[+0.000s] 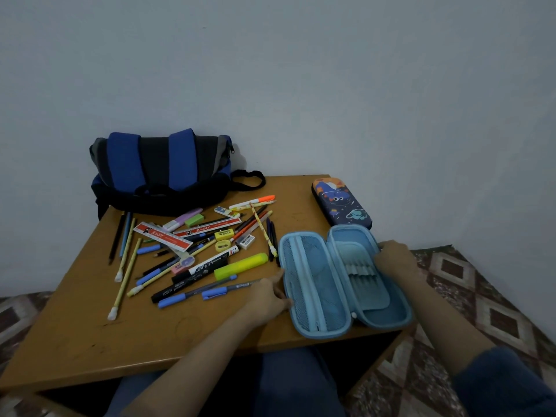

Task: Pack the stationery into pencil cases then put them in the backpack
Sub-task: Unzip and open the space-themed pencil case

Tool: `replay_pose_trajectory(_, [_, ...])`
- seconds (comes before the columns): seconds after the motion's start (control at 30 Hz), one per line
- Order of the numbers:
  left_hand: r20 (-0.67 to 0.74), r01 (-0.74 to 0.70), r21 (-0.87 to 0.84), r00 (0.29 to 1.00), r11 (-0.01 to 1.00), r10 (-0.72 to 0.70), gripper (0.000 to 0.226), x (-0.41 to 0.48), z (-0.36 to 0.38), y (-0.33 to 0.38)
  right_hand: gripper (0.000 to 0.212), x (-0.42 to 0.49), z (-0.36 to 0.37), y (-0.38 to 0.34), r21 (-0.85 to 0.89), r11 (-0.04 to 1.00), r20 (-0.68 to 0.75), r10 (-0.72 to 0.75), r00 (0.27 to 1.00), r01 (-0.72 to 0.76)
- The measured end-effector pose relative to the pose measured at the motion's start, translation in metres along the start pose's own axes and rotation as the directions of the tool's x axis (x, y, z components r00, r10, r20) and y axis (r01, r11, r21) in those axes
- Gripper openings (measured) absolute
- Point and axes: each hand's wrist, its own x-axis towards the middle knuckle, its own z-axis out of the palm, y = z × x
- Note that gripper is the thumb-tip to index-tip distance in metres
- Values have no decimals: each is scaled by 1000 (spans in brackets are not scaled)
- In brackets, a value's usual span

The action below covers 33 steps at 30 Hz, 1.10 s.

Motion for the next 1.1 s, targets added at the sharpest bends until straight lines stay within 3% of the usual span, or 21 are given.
replay_pose_trajectory(0.13, [-18, 18, -96, 1000, 995, -20, 82, -3, 3, -5, 43, -11, 2, -13, -108, 990, -131, -101, 986, 87])
replay_pose_trajectory(0.23, [-30, 19, -81, 999, 997, -21, 84, -7, 4, -3, 37, -26, 3, -35, -78, 920, -183, -393, 901, 385])
replay_pose_trajectory(0.3, [-20, 15, -38, 1000, 999, -16, 86, -8, 6, 0, 35, -36, 8, -47, -38, 872, -105, -489, 866, 488])
replay_pose_trajectory(0.4, [6, 9, -53, 1000, 999, -9, 84, -8, 9, 1, 49, -45, 17, -54, -55, 877, 87, -472, 878, 477])
replay_pose_trajectory(0.5, [20, 11, -101, 1000, 995, -9, 82, -7, 11, -1, 57, -49, 22, -49, -103, 871, 190, -456, 869, 480])
replay_pose_trajectory(0.8, [37, 43, -277, 999, 960, -34, 85, -11, 10, 1, 64, -50, 31, -34, -13, 869, 198, -483, 853, 495])
replay_pose_trajectory(0.93, [34, 84, -364, 996, 928, -77, 85, -14, 13, 0, 85, -58, 26, -42, -6, 804, 271, -571, 775, 594])
replay_pose_trajectory(1.1, [24, 89, -390, 996, 916, -86, 80, -14, 13, -2, 113, -68, 23, -50, -141, 703, 446, -584, 679, 697])
